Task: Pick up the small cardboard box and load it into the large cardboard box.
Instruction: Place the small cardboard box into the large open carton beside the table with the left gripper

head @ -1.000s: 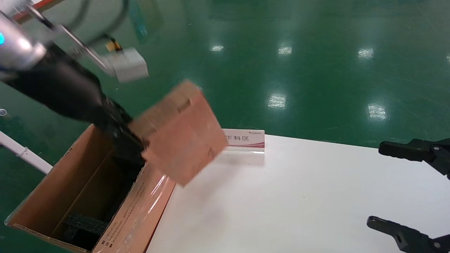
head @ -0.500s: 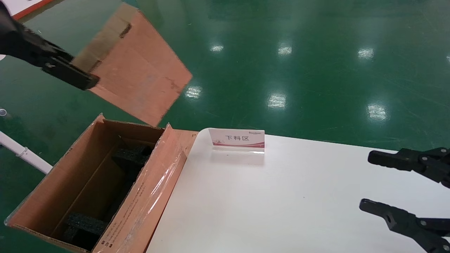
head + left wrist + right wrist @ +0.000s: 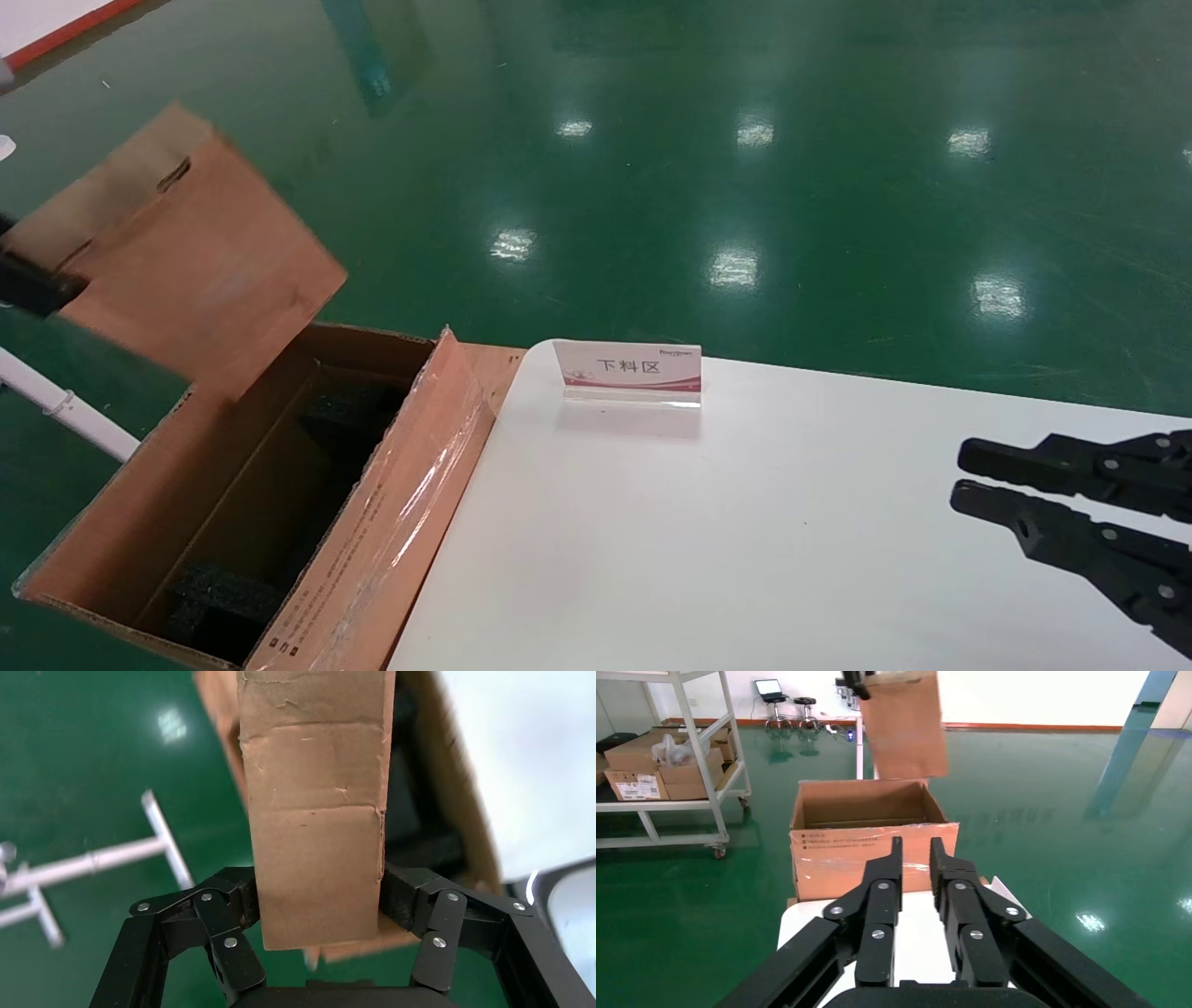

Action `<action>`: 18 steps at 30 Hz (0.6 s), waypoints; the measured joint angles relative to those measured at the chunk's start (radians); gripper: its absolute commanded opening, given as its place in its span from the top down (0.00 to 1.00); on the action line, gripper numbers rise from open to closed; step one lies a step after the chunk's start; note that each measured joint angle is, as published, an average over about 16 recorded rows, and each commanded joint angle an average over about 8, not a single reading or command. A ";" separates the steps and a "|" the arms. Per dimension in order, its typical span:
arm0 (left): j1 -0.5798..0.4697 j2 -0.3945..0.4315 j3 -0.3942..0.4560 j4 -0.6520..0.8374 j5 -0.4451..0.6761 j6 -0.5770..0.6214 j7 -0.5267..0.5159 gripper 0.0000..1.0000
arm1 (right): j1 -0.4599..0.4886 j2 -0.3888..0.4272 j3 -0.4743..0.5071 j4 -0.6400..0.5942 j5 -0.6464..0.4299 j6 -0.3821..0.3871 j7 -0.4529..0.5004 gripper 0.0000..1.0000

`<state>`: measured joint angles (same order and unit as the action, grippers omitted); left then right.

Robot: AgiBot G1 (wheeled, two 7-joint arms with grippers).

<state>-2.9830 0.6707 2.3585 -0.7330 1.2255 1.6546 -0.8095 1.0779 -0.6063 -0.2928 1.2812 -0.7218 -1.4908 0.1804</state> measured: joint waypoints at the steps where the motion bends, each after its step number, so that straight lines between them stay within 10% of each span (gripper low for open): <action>1: -0.003 0.000 0.025 0.001 -0.004 0.003 0.003 1.00 | 0.000 0.000 0.000 0.000 0.000 0.000 0.000 1.00; 11: 0.013 -0.007 0.276 -0.009 -0.146 0.006 -0.002 1.00 | 0.000 0.000 -0.001 0.000 0.000 0.000 0.000 1.00; 18: 0.036 -0.007 0.417 -0.023 -0.276 -0.007 -0.015 1.00 | 0.000 0.000 -0.001 0.000 0.001 0.000 -0.001 0.19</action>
<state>-2.9467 0.6633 2.7756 -0.7561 0.9496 1.6479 -0.8242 1.0782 -0.6059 -0.2938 1.2812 -0.7210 -1.4903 0.1798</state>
